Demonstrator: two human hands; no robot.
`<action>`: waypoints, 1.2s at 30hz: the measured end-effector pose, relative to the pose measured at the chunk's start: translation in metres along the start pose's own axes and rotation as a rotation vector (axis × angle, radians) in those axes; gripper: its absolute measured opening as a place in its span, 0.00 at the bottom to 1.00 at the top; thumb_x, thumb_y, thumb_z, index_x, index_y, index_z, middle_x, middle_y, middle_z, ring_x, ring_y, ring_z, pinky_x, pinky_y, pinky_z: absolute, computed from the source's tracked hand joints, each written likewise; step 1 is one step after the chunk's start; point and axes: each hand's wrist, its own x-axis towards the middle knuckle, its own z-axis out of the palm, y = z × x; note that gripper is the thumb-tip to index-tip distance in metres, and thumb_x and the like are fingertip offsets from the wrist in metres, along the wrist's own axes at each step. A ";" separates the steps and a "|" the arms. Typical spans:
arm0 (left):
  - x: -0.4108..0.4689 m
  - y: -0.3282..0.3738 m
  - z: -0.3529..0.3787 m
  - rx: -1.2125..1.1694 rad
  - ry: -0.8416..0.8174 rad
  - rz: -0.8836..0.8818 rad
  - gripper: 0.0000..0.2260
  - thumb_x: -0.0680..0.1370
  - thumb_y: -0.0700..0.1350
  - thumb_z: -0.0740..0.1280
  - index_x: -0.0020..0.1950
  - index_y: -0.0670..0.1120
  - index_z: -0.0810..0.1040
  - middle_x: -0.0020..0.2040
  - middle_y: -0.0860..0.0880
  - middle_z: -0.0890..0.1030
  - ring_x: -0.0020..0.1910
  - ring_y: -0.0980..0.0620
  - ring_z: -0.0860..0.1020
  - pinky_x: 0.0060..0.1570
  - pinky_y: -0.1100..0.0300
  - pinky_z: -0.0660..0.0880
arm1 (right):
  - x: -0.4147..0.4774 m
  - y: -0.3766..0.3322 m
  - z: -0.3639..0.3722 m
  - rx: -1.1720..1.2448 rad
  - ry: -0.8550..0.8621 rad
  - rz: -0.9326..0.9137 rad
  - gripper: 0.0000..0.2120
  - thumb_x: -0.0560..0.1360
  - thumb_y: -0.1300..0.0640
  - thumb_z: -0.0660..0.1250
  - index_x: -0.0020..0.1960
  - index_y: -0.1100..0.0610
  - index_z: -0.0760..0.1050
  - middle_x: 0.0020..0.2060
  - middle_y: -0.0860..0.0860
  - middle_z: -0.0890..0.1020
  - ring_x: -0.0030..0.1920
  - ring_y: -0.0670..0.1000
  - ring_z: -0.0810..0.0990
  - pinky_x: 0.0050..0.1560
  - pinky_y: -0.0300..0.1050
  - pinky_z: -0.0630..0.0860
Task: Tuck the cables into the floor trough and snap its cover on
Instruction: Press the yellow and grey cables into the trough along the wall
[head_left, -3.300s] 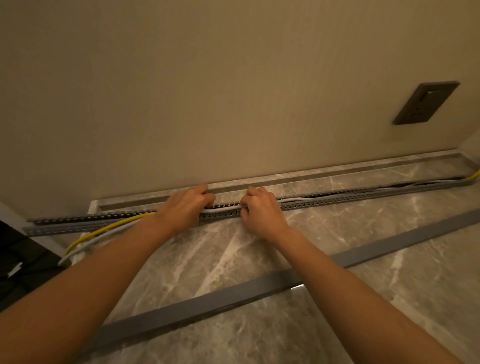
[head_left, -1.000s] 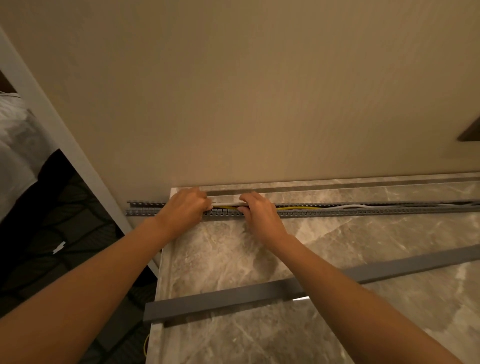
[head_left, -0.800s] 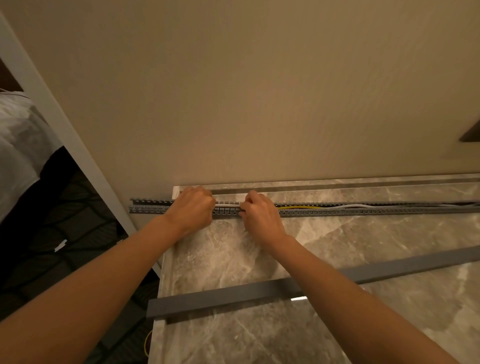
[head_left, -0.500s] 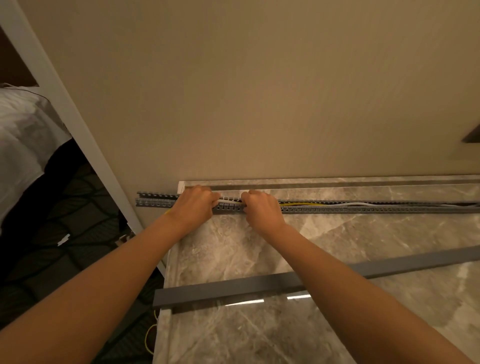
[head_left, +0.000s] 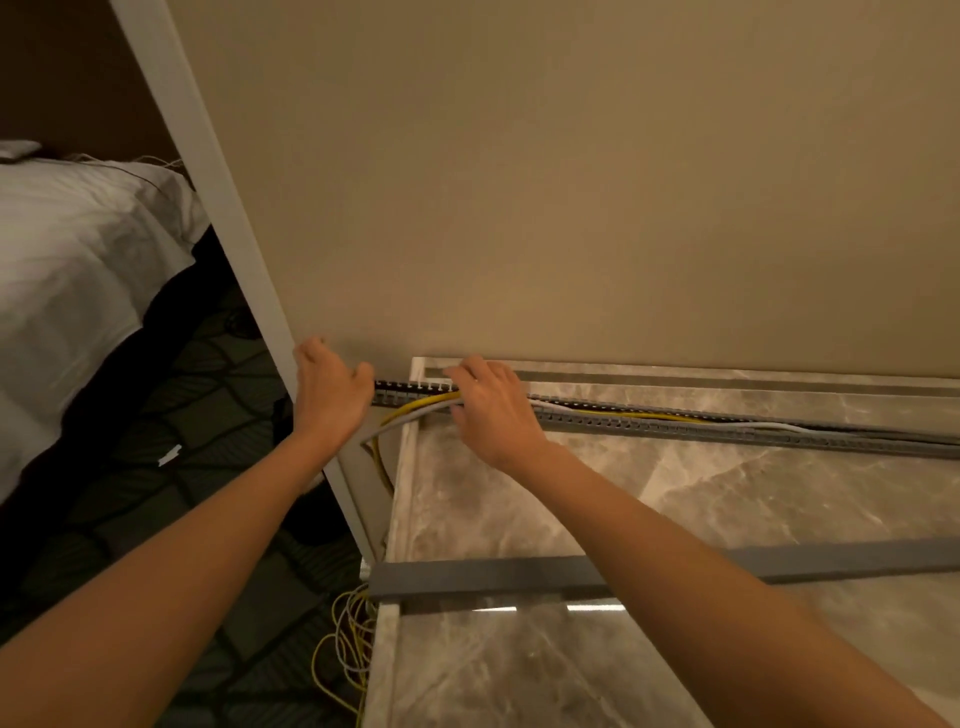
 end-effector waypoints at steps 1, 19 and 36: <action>0.001 -0.003 0.000 -0.101 -0.053 -0.132 0.24 0.78 0.43 0.60 0.71 0.37 0.56 0.69 0.39 0.65 0.63 0.40 0.71 0.59 0.49 0.71 | 0.005 -0.004 0.002 0.028 -0.014 -0.009 0.19 0.76 0.64 0.60 0.67 0.61 0.66 0.64 0.58 0.72 0.65 0.59 0.68 0.68 0.52 0.62; 0.013 -0.052 0.007 -0.062 -0.406 -0.123 0.10 0.69 0.34 0.72 0.49 0.40 0.77 0.43 0.44 0.78 0.46 0.46 0.77 0.45 0.58 0.73 | 0.023 -0.012 0.020 0.114 -0.054 -0.083 0.21 0.76 0.62 0.64 0.67 0.65 0.68 0.58 0.65 0.77 0.58 0.64 0.75 0.60 0.57 0.72; 0.036 -0.047 -0.051 0.533 -0.178 0.758 0.08 0.73 0.40 0.65 0.43 0.40 0.85 0.33 0.42 0.83 0.31 0.45 0.78 0.39 0.53 0.74 | 0.022 -0.006 0.023 0.114 -0.097 -0.024 0.14 0.80 0.59 0.55 0.62 0.64 0.71 0.56 0.64 0.77 0.56 0.63 0.74 0.57 0.55 0.69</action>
